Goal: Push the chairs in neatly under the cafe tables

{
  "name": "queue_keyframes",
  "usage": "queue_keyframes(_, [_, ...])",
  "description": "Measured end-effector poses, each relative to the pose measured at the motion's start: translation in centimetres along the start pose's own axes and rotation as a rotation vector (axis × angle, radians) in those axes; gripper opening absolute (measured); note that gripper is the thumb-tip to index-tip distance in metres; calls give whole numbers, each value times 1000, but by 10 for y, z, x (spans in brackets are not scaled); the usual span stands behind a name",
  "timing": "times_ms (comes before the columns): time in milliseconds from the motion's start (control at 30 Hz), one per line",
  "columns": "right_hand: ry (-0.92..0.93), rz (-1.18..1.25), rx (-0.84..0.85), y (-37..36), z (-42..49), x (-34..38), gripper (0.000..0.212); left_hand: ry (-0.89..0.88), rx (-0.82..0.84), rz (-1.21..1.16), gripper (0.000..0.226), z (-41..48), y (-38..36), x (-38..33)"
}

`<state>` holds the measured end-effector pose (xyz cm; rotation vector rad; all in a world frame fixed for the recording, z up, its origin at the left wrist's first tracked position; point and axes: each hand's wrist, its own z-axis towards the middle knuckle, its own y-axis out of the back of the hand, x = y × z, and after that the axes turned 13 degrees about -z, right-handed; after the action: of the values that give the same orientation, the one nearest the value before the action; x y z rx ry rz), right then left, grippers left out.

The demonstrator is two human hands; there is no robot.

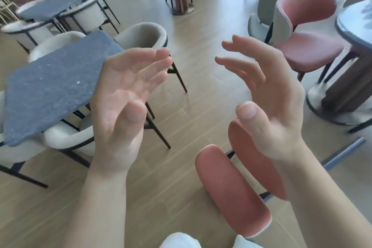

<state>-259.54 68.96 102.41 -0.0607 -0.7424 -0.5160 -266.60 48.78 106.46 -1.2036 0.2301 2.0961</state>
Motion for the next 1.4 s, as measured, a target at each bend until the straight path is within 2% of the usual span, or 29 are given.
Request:
queue_keyframes(200, [-118, -168, -132, 4, 0, -16, 78, 42, 132, -125, 66, 42, 9, 43])
queue_keyframes(533, [-172, -612, -529, -54, -6, -35, 72, 185, 609, -499, 55, 124, 58, 147])
queue_keyframes(733, [-318, -767, -710, -106, -43, -25, 72, 313, 763, -658, 56, 111, 65, 174])
queue_keyframes(900, [-431, -807, -832, -112, -96, -34, 73, 446, 814, -705, 55, 68, 54, 212])
queue_keyframes(1100, [-495, -850, -920, -115, -197, -117, 71, 576, 823, -676, 61, -12, 46, 310])
queue_keyframes(1267, [-555, -801, -954, -130, -320, -231, 72, 650, 816, -653, 59, -112, 57, 444])
queue_keyframes(1400, [-671, -757, -1007, -149, -442, -338, 68, 704, 739, -575, 48, -204, 88, 582])
